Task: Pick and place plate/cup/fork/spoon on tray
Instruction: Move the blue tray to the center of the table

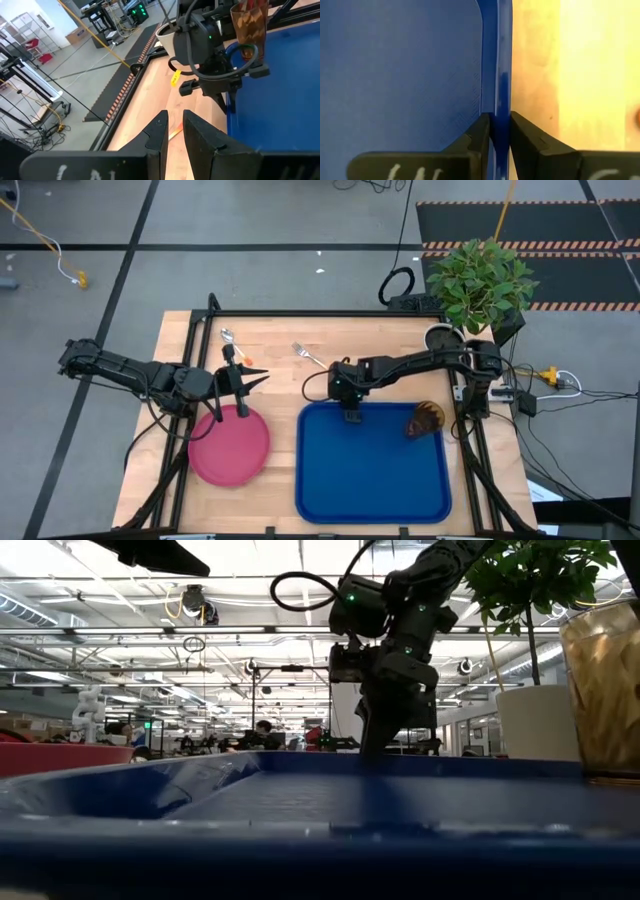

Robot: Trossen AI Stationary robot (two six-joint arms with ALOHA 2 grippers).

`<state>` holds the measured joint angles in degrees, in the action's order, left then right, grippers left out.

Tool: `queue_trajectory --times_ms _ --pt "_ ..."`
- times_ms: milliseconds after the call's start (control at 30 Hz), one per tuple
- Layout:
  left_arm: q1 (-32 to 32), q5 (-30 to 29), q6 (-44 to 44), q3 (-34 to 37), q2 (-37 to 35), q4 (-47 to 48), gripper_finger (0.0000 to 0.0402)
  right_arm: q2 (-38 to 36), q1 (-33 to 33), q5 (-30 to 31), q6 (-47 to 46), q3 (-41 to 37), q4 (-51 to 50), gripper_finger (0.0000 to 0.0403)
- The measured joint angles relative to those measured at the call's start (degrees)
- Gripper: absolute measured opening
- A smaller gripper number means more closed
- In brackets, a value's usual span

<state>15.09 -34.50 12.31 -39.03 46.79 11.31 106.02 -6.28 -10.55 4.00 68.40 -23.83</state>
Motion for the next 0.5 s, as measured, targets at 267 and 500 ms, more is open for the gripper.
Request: queue_trajectory --times_ms 267,500 --pt "0.0 0.0 0.0 0.0 0.0 -0.1 0.0063 0.0 -1.2 0.0 0.4 0.0 5.7 0.0048" --pt "0.0 0.0 0.6 0.0 0.0 -1.3 0.0063 1.2 -2.1 -0.2 0.9 0.0 6.5 0.0048"
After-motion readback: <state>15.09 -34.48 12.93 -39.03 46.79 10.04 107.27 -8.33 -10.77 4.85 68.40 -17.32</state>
